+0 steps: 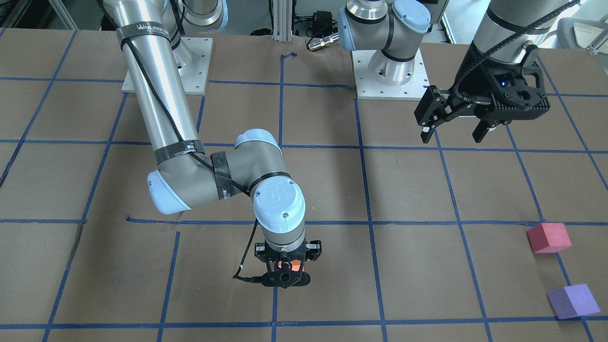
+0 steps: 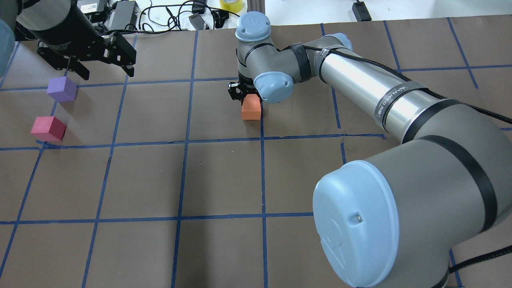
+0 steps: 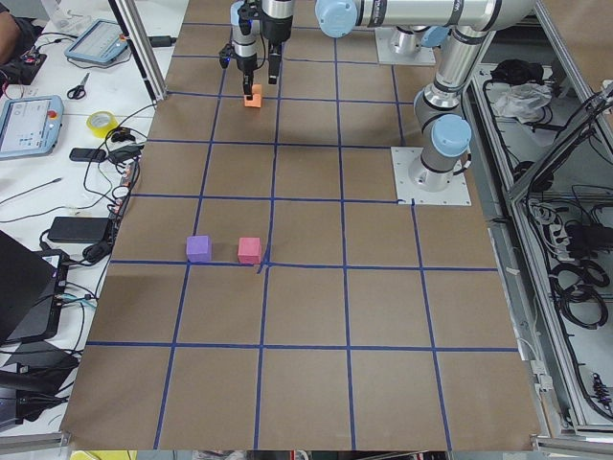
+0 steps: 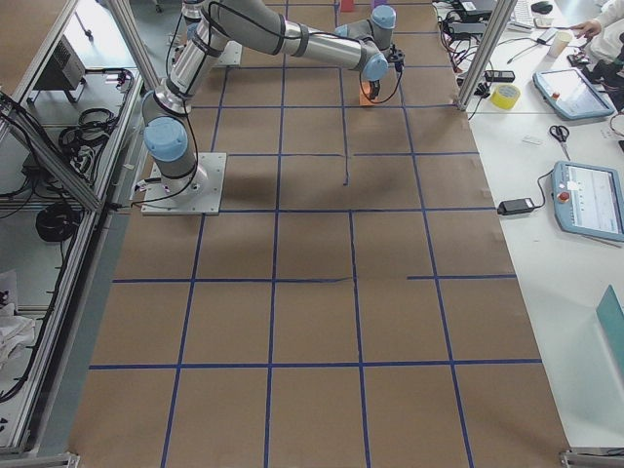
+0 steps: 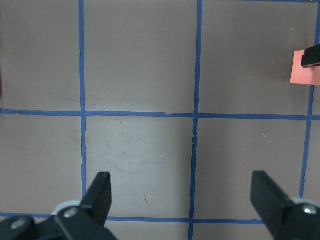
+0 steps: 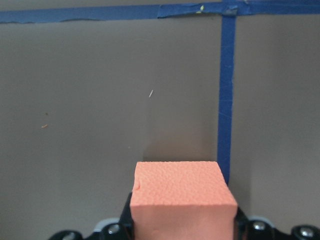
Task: Arrange blocks in a line
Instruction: 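Carry the orange cube toward the table center and set it down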
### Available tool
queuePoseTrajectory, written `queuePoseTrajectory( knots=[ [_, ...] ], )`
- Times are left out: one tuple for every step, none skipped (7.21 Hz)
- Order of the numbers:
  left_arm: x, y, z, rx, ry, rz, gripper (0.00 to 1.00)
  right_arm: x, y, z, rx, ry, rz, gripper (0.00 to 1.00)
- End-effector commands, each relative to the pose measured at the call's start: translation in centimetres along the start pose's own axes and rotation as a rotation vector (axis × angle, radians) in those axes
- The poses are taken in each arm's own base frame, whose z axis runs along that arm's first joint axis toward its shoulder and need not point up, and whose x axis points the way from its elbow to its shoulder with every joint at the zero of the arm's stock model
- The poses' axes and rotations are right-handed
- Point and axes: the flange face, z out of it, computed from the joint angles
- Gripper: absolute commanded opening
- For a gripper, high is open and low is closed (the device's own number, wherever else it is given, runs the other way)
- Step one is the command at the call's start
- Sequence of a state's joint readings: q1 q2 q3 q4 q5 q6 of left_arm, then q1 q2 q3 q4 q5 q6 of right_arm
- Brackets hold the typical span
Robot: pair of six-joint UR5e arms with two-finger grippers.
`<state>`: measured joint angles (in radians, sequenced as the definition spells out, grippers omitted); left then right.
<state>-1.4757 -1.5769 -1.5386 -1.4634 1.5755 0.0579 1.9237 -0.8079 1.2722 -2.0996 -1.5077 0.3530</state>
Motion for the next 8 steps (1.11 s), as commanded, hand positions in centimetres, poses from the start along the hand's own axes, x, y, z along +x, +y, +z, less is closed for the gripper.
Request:
queuePoseTrajectory(
  knots=[
    [0.0,0.0,0.0,0.000,0.000,0.000,1.00,-0.3,0.0,1.4,-0.006,0.002,-0.007,0.22],
    [0.0,0.0,0.0,0.000,0.000,0.000,1.00,-0.3,0.0,1.4,-0.004,0.003,-0.012,0.34],
    [0.0,0.0,0.1,-0.002,0.000,0.000,1.00,-0.2,0.0,1.8,-0.007,0.004,-0.007,0.99],
    [0.0,-0.3,0.2,0.003,0.000,0.000,1.00,-0.2,-0.1,1.2,0.003,0.001,-0.005,1.00],
    [0.0,-0.4,0.3,0.003,0.001,-0.001,1.00,-0.3,-0.2,-0.1,0.019,-0.005,-0.006,1.00],
    [0.0,-0.6,0.6,-0.001,0.002,-0.001,1.00,-0.3,-0.2,-1.7,0.036,-0.012,-0.002,1.00],
    [0.0,-0.6,0.7,-0.003,0.002,-0.001,1.00,0.5,-0.6,-3.9,0.056,-0.021,0.005,1.00],
    [0.0,-0.8,0.9,-0.006,0.005,-0.003,1.00,2.1,-0.8,-8.4,0.055,-0.021,0.031,1.00]
  ],
)
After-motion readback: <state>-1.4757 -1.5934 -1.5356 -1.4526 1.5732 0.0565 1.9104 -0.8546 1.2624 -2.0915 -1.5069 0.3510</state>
